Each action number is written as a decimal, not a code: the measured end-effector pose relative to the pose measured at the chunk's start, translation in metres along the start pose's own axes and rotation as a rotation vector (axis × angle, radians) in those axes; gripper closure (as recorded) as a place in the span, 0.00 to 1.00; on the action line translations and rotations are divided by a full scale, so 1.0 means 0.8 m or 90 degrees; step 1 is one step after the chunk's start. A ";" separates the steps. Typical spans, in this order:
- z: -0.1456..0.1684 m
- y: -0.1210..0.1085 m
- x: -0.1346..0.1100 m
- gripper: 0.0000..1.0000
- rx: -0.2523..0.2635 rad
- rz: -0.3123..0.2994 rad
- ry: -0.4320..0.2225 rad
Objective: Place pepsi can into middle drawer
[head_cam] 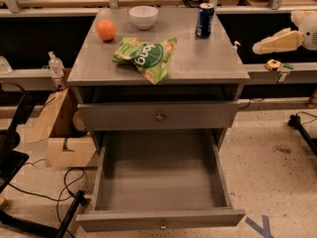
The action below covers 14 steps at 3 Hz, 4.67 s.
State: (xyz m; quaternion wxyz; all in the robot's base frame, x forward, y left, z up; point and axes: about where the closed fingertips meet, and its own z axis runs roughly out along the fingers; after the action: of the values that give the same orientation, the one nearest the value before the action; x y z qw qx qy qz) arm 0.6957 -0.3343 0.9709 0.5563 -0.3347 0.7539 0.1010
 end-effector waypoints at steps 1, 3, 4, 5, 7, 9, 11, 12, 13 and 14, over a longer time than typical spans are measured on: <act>0.038 -0.005 -0.014 0.00 0.012 -0.005 -0.037; 0.239 -0.021 -0.061 0.00 0.002 -0.005 -0.161; 0.285 -0.030 -0.106 0.00 0.016 -0.004 -0.207; 0.274 -0.036 -0.120 0.00 0.025 -0.012 -0.220; 0.324 -0.043 -0.113 0.00 0.068 0.017 -0.192; 0.383 -0.074 -0.114 0.00 0.182 0.097 -0.172; 0.384 -0.093 -0.101 0.00 0.231 0.115 -0.136; 0.405 -0.072 -0.094 0.00 0.192 0.122 -0.141; 0.427 -0.046 -0.088 0.18 0.149 0.115 -0.142; 0.431 -0.043 -0.087 0.41 0.146 0.113 -0.141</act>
Offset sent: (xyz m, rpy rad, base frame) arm 0.2037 0.0816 0.0427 0.1807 -0.4123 0.0380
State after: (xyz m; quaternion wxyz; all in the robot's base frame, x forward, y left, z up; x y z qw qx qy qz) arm 0.9936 -0.1523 0.9170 0.6593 -0.1879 0.7212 0.0997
